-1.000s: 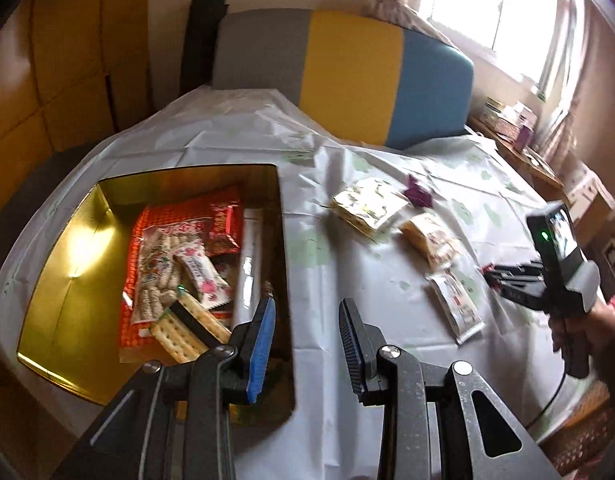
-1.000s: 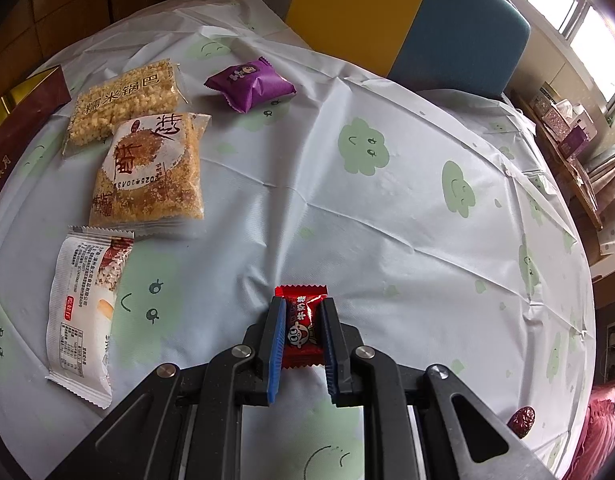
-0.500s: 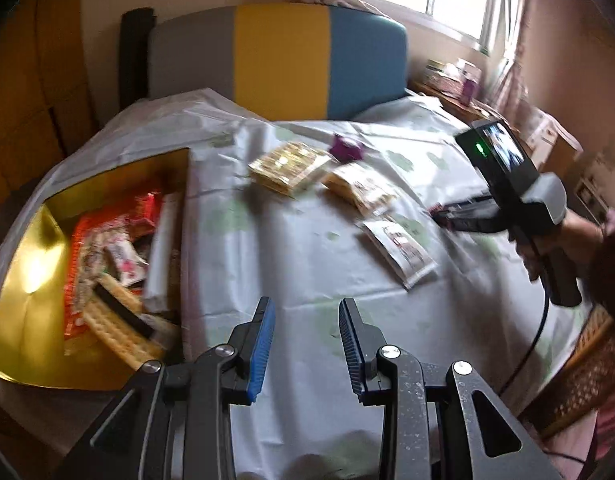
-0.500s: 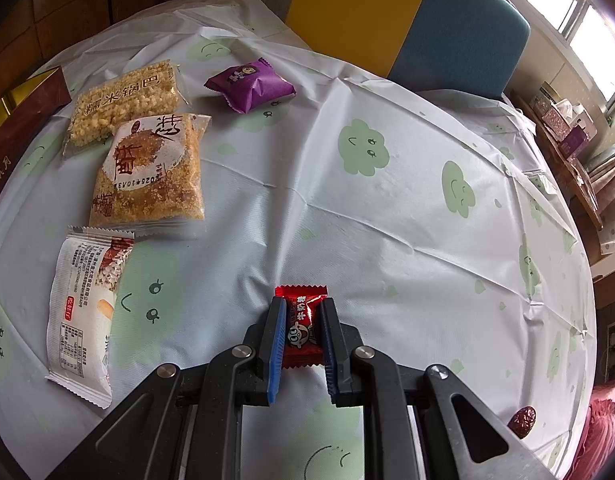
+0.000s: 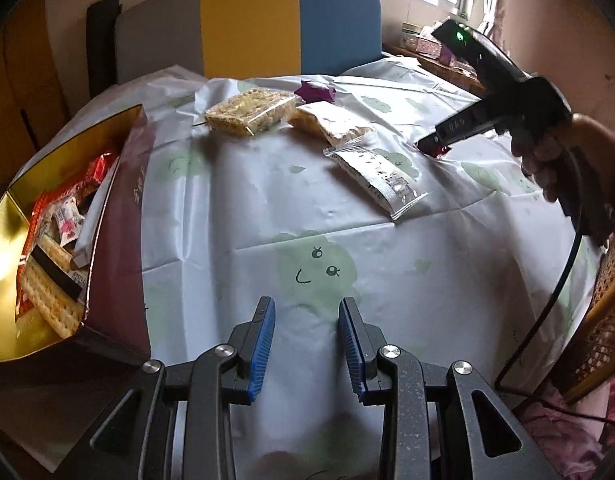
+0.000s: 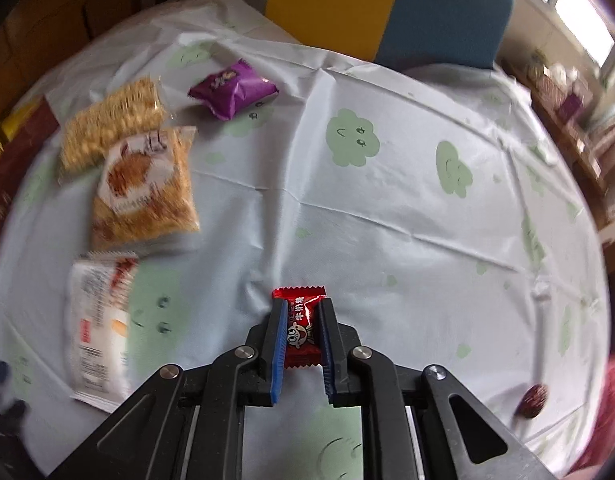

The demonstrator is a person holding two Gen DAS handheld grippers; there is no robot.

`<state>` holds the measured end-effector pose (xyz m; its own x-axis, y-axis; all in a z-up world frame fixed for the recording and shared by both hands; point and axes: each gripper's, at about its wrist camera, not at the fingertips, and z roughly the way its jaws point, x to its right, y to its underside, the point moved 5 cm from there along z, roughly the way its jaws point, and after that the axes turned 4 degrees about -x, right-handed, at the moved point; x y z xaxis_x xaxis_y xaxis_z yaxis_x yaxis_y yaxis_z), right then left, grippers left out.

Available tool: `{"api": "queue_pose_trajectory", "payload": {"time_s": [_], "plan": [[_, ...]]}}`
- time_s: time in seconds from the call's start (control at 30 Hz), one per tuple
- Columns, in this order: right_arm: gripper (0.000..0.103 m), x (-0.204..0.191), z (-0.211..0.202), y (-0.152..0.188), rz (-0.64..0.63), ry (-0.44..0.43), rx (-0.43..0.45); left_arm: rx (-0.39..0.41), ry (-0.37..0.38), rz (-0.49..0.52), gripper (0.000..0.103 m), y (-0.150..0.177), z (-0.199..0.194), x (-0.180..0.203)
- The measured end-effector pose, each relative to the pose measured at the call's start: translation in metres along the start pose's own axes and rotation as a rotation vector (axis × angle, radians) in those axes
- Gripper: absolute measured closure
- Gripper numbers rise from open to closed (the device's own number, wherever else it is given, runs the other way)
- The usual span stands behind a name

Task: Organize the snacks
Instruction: 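Carry the small red candy into the gold tray and open the right tool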

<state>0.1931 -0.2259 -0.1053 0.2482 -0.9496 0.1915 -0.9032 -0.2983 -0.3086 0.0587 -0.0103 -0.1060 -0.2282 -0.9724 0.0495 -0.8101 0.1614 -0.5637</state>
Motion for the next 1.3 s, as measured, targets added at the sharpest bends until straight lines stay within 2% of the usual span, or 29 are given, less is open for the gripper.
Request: {"api": "queue_pose_trajectory", "payload": {"time_s": [0.17, 0.37, 0.6, 0.9, 0.97, 1.07, 1.13, 1.3], "plan": [[0.088, 0.009, -0.014, -0.007, 0.077, -0.078, 0.023, 0.025, 0.041, -0.025, 0.067, 0.001, 0.000, -0.006], [0.088, -0.019, -0.036, -0.016, 0.031, -0.161, 0.057, 0.055, 0.053, -0.035, 0.066, 0.004, -0.001, -0.007], [0.088, -0.088, -0.061, -0.025, -0.111, -0.274, 0.091, 0.073, 0.079, -0.058, 0.066, 0.005, -0.002, -0.011], [0.088, -0.211, -0.114, -0.029, -0.401, -0.503, 0.129, 0.094, 0.098, -0.070, 0.066, 0.007, -0.003, -0.013], [0.088, -0.241, -0.126, -0.031, -0.465, -0.578, 0.117, 0.095, 0.101, -0.071, 0.066, 0.007, -0.003, -0.013], [0.084, -0.277, -0.136, -0.035, -0.525, -0.640, 0.113, 0.096, 0.107, -0.075, 0.066, 0.007, -0.002, -0.013], [0.065, -0.294, -0.136, -0.033, -0.558, -0.696, 0.073, 0.097, 0.111, -0.077, 0.066, 0.007, -0.002, -0.014], [0.065, -0.299, -0.124, -0.029, -0.560, -0.678, 0.048, 0.101, 0.113, -0.077, 0.066, 0.007, -0.002, -0.014]]}}
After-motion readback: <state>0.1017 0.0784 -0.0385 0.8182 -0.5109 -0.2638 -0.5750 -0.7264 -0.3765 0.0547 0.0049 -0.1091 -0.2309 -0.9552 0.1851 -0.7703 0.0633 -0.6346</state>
